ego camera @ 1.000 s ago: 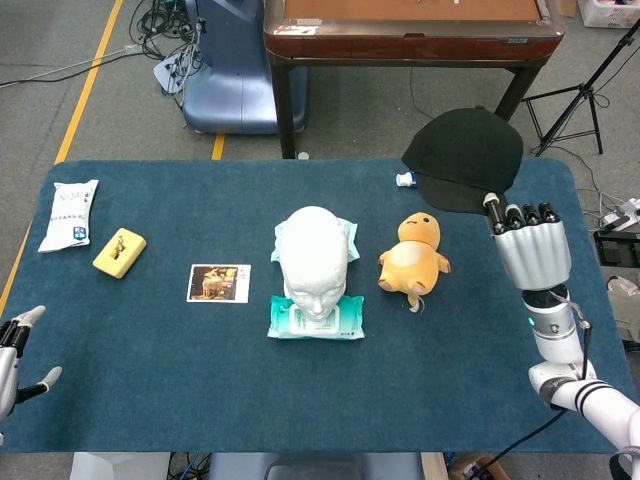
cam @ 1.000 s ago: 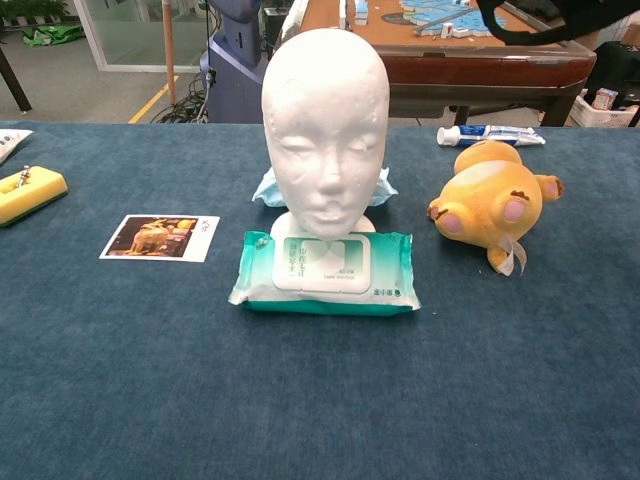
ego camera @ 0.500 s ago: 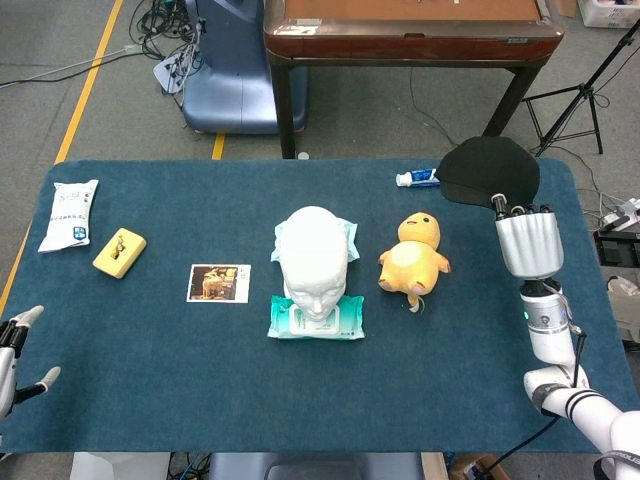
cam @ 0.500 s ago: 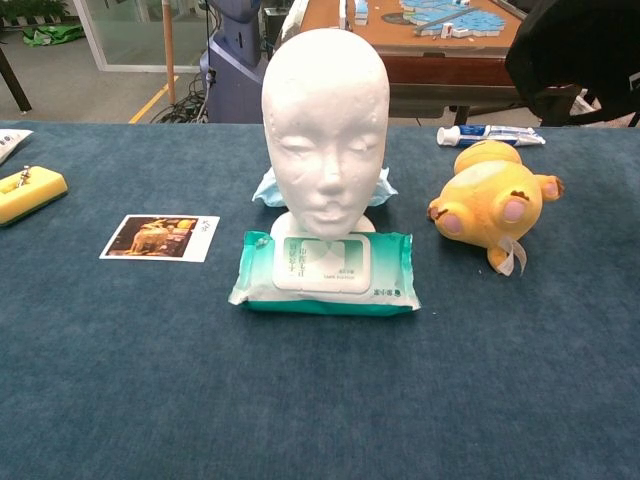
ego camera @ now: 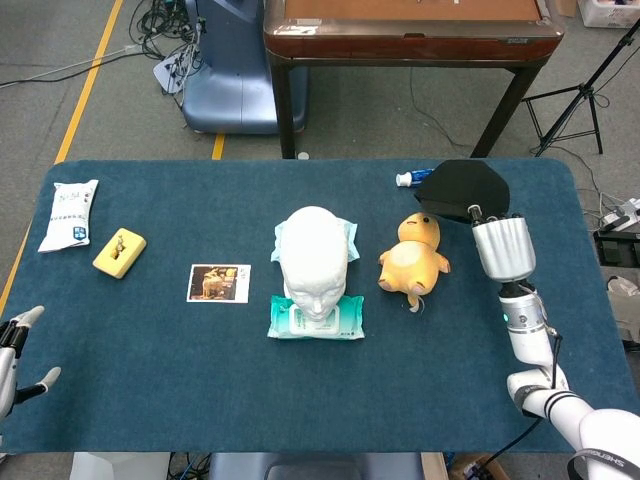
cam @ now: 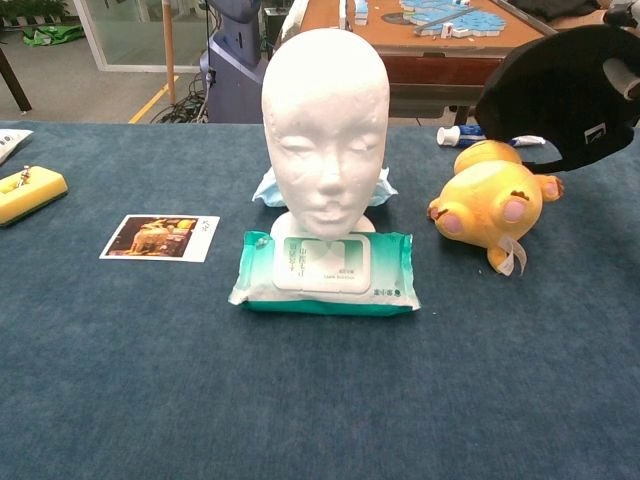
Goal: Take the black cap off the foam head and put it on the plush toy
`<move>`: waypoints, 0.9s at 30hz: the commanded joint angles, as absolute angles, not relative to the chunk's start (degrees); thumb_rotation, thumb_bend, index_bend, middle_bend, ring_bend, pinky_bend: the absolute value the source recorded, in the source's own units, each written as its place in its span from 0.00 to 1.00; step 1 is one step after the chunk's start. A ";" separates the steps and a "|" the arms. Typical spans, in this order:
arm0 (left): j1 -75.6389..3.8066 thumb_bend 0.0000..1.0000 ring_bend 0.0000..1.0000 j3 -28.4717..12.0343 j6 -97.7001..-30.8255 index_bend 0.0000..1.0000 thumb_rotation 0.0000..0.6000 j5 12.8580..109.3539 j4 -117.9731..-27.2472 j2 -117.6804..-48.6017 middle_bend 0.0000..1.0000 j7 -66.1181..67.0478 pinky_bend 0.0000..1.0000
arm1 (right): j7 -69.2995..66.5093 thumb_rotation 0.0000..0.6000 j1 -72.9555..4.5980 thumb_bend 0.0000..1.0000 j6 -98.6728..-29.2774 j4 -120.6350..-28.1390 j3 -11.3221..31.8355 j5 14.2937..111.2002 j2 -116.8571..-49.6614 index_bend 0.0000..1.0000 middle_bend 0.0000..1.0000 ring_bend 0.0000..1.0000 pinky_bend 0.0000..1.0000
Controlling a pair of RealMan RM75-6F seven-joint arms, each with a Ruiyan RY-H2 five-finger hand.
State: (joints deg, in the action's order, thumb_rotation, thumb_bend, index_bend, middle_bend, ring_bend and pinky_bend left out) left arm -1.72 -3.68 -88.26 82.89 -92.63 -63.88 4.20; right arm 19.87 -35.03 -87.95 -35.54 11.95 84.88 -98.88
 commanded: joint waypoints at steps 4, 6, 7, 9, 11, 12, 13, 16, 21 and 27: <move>-1.61 0.17 0.20 -3.67 -88.49 0.14 1.00 83.01 -92.64 -63.85 0.20 4.05 0.50 | 17.98 1.00 -33.36 0.47 -91.21 -39.34 9.36 87.82 -98.29 0.64 0.91 0.92 1.00; -1.61 0.17 0.20 -3.65 -88.49 0.15 1.00 83.06 -92.65 -63.87 0.20 4.10 0.50 | 17.92 1.00 -32.39 0.40 -92.61 -41.65 8.39 88.91 -97.47 0.55 0.90 0.91 1.00; -1.62 0.17 0.20 -3.64 -88.48 0.15 1.00 83.07 -92.66 -63.88 0.20 4.14 0.50 | 17.99 1.00 -31.98 0.37 -93.24 -42.68 7.95 89.44 -97.07 0.51 0.89 0.91 1.00; -1.64 0.17 0.20 -3.63 -88.42 0.14 1.00 83.05 -92.67 -63.91 0.20 4.30 0.50 | 18.13 1.00 -31.00 0.28 -94.53 -45.14 6.88 90.67 -96.08 0.44 0.88 0.90 1.00; -1.65 0.17 0.20 -3.64 -88.41 0.14 1.00 83.01 -92.68 -63.96 0.20 4.43 0.50 | 18.15 1.00 -30.05 0.18 -95.58 -47.63 5.82 91.89 -95.01 0.37 0.87 0.90 1.00; -1.65 0.17 0.20 -3.64 -88.41 0.14 1.00 83.00 -92.70 -63.97 0.20 4.49 0.50 | 18.13 1.00 -29.63 0.13 -95.86 -48.72 5.33 92.36 -94.51 0.34 0.87 0.89 1.00; -1.64 0.17 0.20 -3.64 -88.41 0.14 1.00 82.99 -92.71 -63.99 0.20 4.51 0.50 | 18.11 1.00 -29.21 0.10 -96.16 -49.81 4.90 92.81 -94.02 0.32 0.87 0.89 1.00; -1.65 0.17 0.20 -3.67 -88.41 0.14 1.00 82.93 -92.72 -64.04 0.20 4.63 0.50 | 18.03 1.00 -27.99 0.02 -97.01 -52.99 3.70 94.17 -92.49 0.25 0.86 0.88 1.00; -1.66 0.17 0.20 -3.71 -88.32 0.14 1.00 82.80 -92.75 -64.04 0.20 4.70 0.50 | 16.29 1.00 -26.17 0.00 -99.08 -57.09 2.08 96.69 -90.47 0.20 0.85 0.87 1.00; -1.56 0.17 0.20 -3.71 -88.50 0.14 1.00 82.85 -92.78 -64.00 0.20 4.61 0.50 | 13.94 1.00 -23.59 0.00 -103.49 -59.97 0.94 99.73 -88.69 0.20 0.85 0.87 1.00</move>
State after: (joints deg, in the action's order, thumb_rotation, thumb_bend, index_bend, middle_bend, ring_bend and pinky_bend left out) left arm -1.57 -3.72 -88.49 82.85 -92.78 -64.00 4.60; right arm 14.62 -24.31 -102.56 -59.21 1.32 98.97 -89.29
